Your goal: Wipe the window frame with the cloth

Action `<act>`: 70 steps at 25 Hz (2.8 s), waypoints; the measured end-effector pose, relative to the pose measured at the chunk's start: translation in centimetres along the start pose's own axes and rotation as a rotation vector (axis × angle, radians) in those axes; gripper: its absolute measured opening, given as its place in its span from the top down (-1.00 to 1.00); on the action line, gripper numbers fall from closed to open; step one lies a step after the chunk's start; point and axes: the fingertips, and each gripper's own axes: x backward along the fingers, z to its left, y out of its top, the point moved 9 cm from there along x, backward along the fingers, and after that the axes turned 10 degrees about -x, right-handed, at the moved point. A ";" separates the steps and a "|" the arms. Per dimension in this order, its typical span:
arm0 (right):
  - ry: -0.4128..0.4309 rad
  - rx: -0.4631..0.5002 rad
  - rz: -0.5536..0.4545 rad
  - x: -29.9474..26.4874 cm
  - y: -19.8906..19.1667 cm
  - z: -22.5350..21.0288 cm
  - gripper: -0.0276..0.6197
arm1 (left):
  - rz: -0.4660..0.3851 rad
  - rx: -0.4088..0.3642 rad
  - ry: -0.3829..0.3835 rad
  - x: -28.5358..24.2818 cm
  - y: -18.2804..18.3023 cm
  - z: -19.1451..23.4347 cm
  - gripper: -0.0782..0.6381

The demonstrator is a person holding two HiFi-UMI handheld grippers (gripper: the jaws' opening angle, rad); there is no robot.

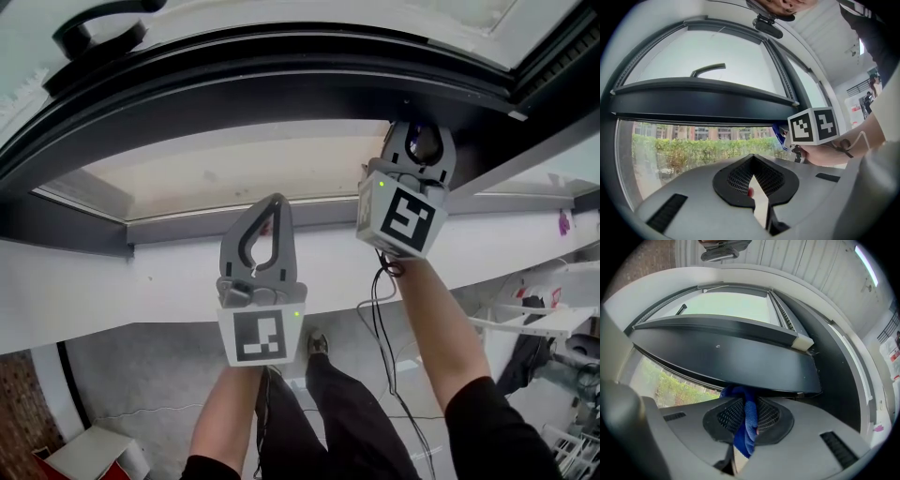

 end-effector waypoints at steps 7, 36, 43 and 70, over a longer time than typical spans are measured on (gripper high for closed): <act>0.015 -0.001 -0.003 0.2 0.1 2.4 0.85 | 0.014 0.013 0.024 1.1 -0.9 2.3 0.77; 0.140 -0.035 -0.005 1.7 1.0 14.9 0.85 | 0.040 0.024 0.104 5.8 -2.8 11.1 0.77; 0.151 -0.036 0.003 2.0 1.1 17.4 0.85 | 0.049 0.019 0.103 7.0 -2.9 13.1 0.77; 0.237 -0.027 0.001 3.0 1.5 28.4 0.85 | 0.069 0.027 0.133 11.5 -5.0 22.5 0.77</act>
